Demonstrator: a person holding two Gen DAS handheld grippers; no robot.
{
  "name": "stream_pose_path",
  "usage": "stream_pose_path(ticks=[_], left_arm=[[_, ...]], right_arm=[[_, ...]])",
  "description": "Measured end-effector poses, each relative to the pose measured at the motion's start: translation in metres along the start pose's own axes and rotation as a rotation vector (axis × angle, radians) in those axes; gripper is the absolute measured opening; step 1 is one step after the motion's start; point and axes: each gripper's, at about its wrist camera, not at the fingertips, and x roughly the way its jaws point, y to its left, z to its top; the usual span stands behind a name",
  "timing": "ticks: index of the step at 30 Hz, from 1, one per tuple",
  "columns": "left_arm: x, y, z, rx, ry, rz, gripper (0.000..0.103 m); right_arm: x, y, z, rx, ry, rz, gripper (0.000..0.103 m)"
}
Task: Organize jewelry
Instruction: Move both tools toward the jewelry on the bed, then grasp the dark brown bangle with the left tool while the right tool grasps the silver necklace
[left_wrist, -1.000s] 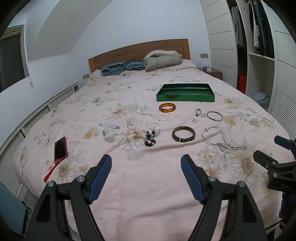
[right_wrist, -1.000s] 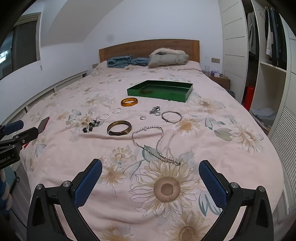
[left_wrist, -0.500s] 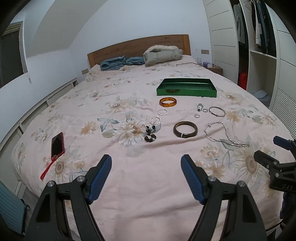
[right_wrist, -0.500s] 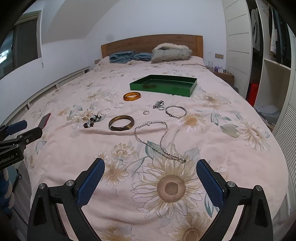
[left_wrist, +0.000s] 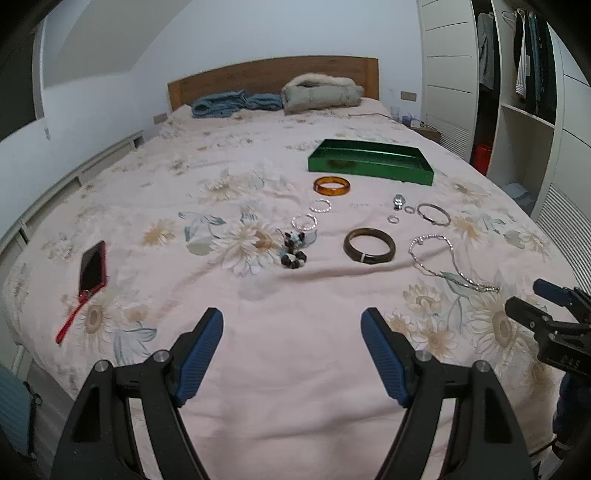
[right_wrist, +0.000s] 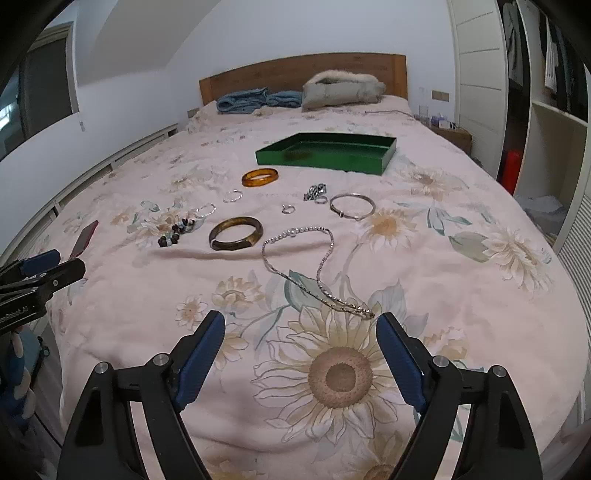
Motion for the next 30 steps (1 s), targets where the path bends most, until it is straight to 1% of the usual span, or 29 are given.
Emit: stream_pose_path(ticks=[2,6,9,12,16,21,24,26,30], left_arm=[[0.008,0.001,0.000,-0.008,0.030,-0.050,0.076],[0.023,0.000,0.000,-0.035,0.059,-0.121,0.076],[0.035,-0.001,0.003,-0.051,0.081,-0.177,0.076],[0.049,-0.002,0.009,-0.066,0.101,-0.212,0.076],[0.074,-0.006,0.021,-0.083,0.122,-0.249,0.076],[0.109,-0.020,0.046,-0.076,0.142,-0.267,0.076],[0.131,-0.029,0.060,-0.065,0.148,-0.263,0.076],[0.150,-0.037,0.069,-0.055,0.157,-0.245,0.076],[0.182,-0.045,0.074,-0.047,0.200,-0.218,0.075]], right_arm=[[0.007,-0.004,0.001,0.003,0.012,0.006,0.083],[0.022,-0.012,0.006,0.005,0.039,0.027,0.078],[0.042,-0.019,0.011,0.003,0.074,0.050,0.076],[0.061,-0.023,0.016,-0.013,0.114,0.081,0.073],[0.085,-0.025,0.021,-0.044,0.152,0.113,0.073],[0.110,-0.028,0.028,-0.070,0.186,0.138,0.073],[0.120,-0.027,0.034,-0.085,0.194,0.150,0.073],[0.126,-0.025,0.037,-0.102,0.199,0.161,0.072],[0.137,-0.018,0.036,-0.161,0.228,0.158,0.064]])
